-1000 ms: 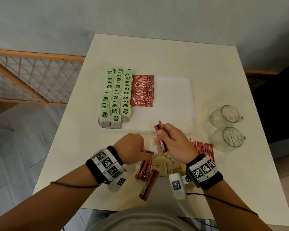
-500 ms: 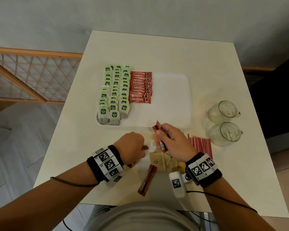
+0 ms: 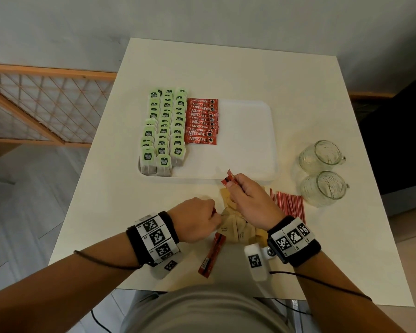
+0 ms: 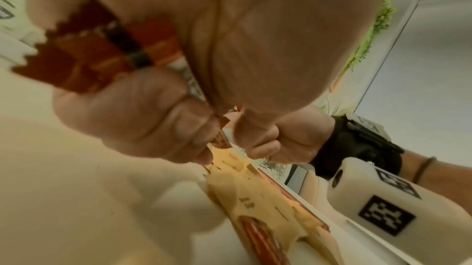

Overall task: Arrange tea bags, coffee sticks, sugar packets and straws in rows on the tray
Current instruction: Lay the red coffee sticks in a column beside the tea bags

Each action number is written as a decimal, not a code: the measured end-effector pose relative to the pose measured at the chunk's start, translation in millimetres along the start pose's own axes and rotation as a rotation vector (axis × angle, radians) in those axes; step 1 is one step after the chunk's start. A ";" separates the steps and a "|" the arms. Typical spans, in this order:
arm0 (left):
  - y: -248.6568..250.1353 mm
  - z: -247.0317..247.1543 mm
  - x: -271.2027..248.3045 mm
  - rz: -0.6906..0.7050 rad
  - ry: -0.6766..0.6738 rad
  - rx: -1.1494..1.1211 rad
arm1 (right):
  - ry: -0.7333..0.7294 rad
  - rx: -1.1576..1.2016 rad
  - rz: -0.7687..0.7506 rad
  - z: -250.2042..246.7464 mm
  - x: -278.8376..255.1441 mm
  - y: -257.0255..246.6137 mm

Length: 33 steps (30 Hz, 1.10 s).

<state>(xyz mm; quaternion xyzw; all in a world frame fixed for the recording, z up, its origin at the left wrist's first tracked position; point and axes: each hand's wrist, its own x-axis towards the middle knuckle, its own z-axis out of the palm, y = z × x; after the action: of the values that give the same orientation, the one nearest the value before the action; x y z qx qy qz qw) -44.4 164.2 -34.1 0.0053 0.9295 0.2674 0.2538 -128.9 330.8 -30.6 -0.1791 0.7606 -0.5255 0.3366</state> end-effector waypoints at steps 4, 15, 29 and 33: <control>4.8 5.6 0.0 0.038 -0.038 0.131 | 0.021 -0.179 -0.043 -4.3 -1.3 2.7; 2.1 13.0 -1.1 0.084 -0.187 0.203 | 0.007 -0.278 -0.056 -3.9 -4.7 10.6; -22.1 -49.3 3.1 -0.014 -0.055 -0.502 | -0.016 0.082 0.017 4.6 1.4 -5.9; -23.2 -60.7 9.9 -0.140 0.103 -0.759 | 0.006 0.019 0.005 8.8 13.6 -11.4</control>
<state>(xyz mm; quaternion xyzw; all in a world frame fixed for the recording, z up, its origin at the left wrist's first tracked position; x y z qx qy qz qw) -79.0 115.8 -6.2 -0.1659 0.7740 0.5745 0.2082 -133.3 311.9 -26.5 -0.1725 0.7570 -0.5324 0.3372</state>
